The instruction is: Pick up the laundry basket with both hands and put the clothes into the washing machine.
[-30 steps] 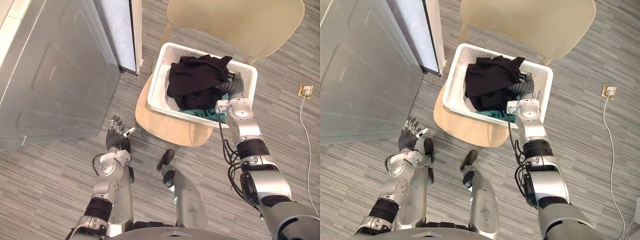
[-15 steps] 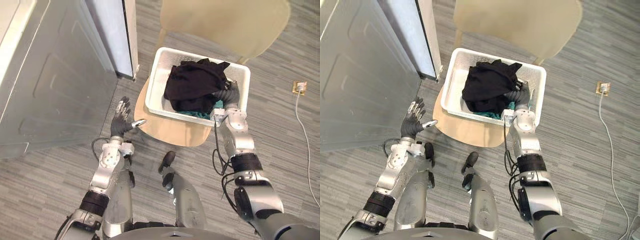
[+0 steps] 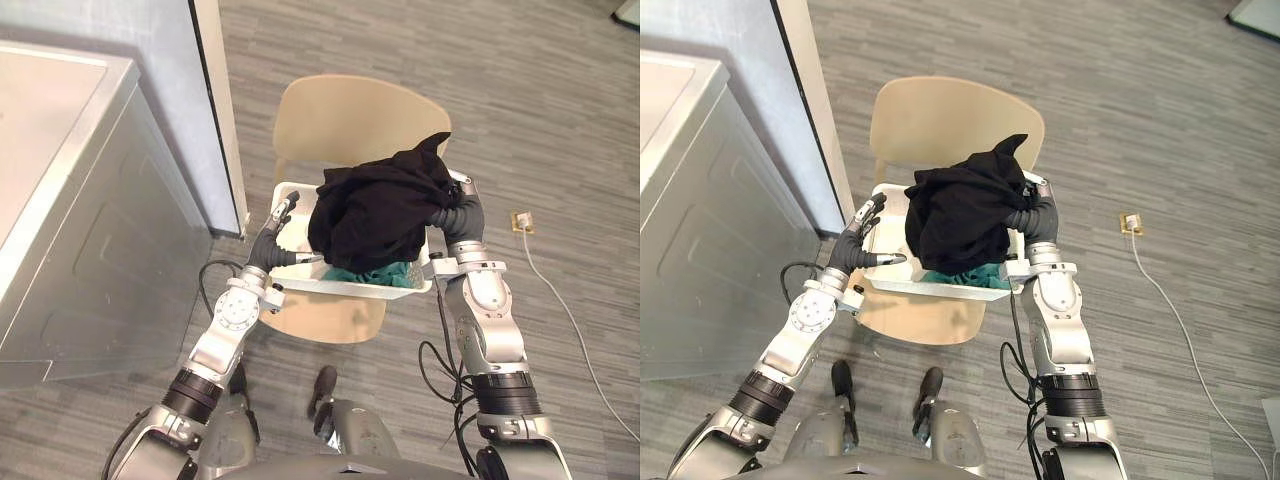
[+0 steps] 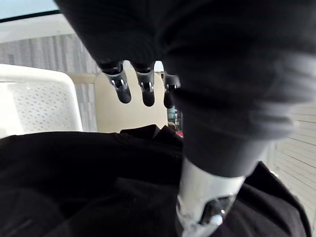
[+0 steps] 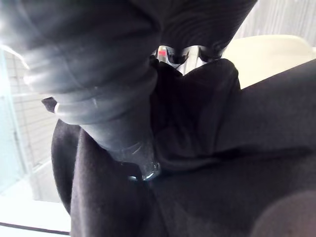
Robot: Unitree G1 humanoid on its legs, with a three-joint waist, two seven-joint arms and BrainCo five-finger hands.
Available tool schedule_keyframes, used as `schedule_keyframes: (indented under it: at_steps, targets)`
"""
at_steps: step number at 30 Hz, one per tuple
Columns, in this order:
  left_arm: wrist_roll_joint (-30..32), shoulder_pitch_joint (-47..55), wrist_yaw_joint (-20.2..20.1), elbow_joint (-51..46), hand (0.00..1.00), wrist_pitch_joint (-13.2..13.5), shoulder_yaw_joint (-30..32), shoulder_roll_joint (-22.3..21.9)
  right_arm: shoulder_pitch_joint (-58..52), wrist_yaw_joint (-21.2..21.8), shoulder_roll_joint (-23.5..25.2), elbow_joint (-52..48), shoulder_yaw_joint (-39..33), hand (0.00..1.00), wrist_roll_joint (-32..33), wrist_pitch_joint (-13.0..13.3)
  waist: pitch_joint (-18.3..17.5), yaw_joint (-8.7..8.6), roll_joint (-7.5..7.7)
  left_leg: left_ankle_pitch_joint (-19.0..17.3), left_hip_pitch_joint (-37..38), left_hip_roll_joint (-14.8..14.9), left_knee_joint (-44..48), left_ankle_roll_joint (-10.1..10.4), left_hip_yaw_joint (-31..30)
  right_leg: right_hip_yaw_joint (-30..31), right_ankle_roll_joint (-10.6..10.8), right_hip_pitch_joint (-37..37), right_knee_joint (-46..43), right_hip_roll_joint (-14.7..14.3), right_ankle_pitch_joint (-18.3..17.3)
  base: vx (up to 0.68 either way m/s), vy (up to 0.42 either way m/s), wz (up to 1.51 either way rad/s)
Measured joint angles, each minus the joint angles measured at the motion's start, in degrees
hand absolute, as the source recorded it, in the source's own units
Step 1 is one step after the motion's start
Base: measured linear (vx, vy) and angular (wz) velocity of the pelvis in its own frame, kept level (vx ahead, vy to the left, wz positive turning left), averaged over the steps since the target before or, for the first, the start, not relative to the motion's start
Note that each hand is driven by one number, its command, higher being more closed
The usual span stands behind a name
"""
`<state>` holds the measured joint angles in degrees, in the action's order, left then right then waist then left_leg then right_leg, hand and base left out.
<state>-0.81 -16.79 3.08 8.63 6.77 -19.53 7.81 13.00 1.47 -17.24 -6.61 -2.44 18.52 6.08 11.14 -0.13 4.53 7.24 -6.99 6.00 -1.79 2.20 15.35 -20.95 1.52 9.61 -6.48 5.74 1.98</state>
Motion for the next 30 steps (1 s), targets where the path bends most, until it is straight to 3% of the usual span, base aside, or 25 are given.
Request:
schedule_keyframes:
  at_steps: [7,17,21,22,27,30]
  targets:
    - [-0.3,-7.6,-1.3,10.8,0.00,-1.9,-5.9,-1.6,-1.6,3.3,0.0,-4.2,7.5,1.00,4.8,0.0,-4.1,-0.82,-0.68,-0.1,2.2,-0.5,-1.6,0.1,1.4,1.5,0.6,-2.8,5.1,-0.1,2.8,0.00,0.040,-0.14]
    - [-0.3,-13.6,-0.6,24.4,0.00,-5.6,-10.1,-5.1,-1.3,3.4,1.9,-8.8,16.1,1.00,9.5,-0.8,-4.6,-1.87,-0.97,0.0,3.0,-1.5,-2.6,0.4,1.4,2.1,0.9,-4.8,9.8,0.0,5.9,0.01,0.020,-0.02]
    - [-7.1,-14.0,0.6,26.3,0.00,-5.7,-10.1,-6.3,-1.2,2.9,3.4,-8.7,16.9,1.00,10.9,-1.1,-5.4,-1.88,-1.24,0.1,2.9,-1.7,-2.6,0.3,1.4,2.2,0.7,-5.2,10.7,-0.1,6.5,0.05,0.013,-0.01]
    - [-10.6,-14.2,1.3,26.3,1.00,-5.6,-10.1,-6.5,-1.1,2.8,3.5,-8.7,17.0,1.00,11.1,-1.1,-5.5,-1.87,-1.50,0.2,2.9,-1.7,-2.6,0.2,1.4,2.2,0.8,-5.3,11.1,-0.1,6.7,0.04,0.007,0.00]
    - [-20.3,-14.3,3.0,25.6,1.00,-5.0,-9.8,-6.6,-0.9,1.5,4.7,-8.7,17.0,1.00,11.6,-0.8,-6.1,-1.85,-2.47,0.2,3.0,-1.8,-2.6,0.2,1.4,2.2,0.8,-5.4,11.1,-0.1,6.7,0.03,0.008,0.00]
    - [-21.7,-14.0,3.3,23.1,1.00,-4.7,-9.7,-6.2,-0.9,1.5,5.5,-8.7,16.9,1.00,11.5,0.0,-6.2,-1.90,-2.66,0.1,3.0,-1.8,-2.6,0.3,1.4,2.2,0.8,-5.4,11.1,-0.1,6.7,0.00,0.000,0.00]
